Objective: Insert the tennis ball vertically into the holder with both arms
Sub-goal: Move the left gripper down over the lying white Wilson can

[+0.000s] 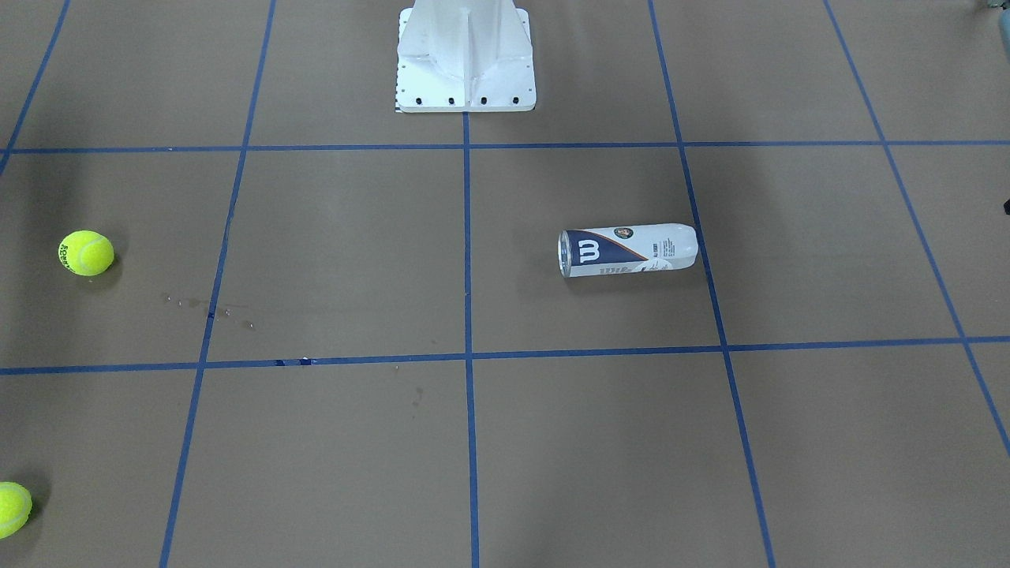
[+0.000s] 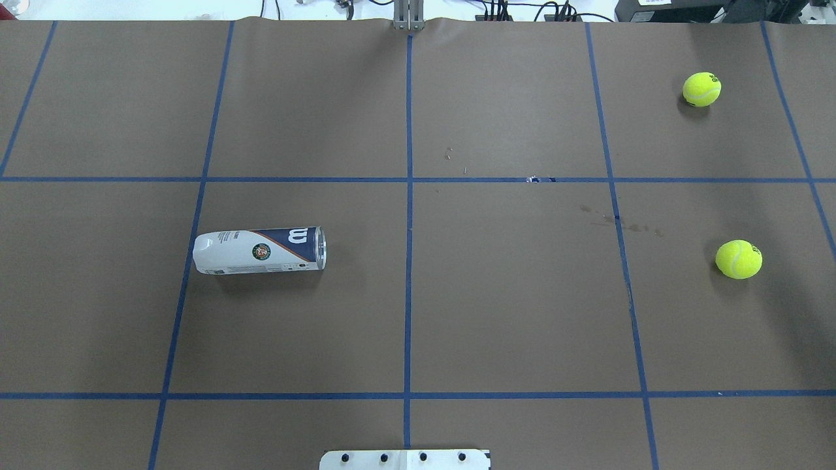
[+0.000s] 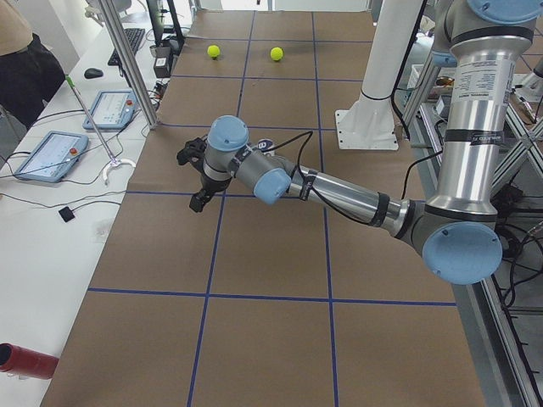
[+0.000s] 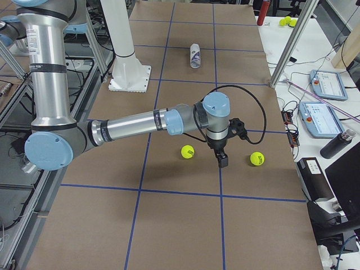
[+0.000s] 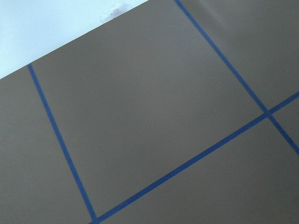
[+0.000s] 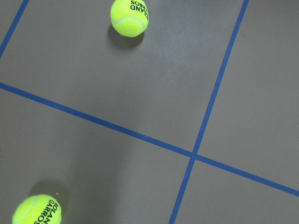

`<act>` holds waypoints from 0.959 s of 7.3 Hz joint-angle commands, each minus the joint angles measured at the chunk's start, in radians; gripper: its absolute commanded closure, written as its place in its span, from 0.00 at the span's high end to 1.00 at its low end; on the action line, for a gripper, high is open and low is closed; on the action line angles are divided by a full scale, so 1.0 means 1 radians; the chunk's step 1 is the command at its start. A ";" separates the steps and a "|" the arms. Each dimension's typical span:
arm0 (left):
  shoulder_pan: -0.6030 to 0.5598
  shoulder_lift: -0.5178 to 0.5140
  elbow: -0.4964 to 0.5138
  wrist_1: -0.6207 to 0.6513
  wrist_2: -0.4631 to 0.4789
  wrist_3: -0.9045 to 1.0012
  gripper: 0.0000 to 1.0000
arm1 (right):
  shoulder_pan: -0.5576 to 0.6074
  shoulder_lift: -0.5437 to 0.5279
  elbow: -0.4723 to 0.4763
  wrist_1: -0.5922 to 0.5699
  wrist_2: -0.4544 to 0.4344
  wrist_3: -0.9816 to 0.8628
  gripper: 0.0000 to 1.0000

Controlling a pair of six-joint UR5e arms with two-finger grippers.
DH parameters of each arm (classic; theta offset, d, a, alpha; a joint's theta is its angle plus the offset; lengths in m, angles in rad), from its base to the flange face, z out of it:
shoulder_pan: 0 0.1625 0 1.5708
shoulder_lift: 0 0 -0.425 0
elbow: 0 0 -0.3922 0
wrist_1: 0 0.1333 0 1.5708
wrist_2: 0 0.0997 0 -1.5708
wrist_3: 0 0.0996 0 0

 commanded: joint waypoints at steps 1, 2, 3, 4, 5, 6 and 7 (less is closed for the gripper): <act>0.153 -0.081 -0.049 -0.003 0.004 -0.115 1.00 | 0.000 -0.004 -0.001 0.001 0.006 0.000 0.99; 0.243 -0.143 -0.046 0.000 0.004 -0.118 1.00 | 0.000 -0.006 -0.001 0.001 0.009 0.002 0.99; 0.322 -0.198 -0.046 0.000 0.025 -0.136 1.00 | 0.000 -0.007 -0.001 0.001 0.009 0.002 0.99; 0.427 -0.236 -0.046 0.000 0.126 -0.136 1.00 | 0.000 -0.009 -0.001 0.001 0.012 0.002 0.99; 0.535 -0.263 -0.043 -0.001 0.230 -0.132 1.00 | 0.000 -0.011 -0.001 0.001 0.014 0.002 0.99; 0.586 -0.301 -0.043 -0.001 0.243 -0.118 1.00 | 0.000 -0.011 0.002 0.001 0.016 0.002 0.99; 0.632 -0.307 -0.046 -0.004 0.248 -0.076 1.00 | 0.000 -0.011 0.002 0.001 0.016 0.002 0.99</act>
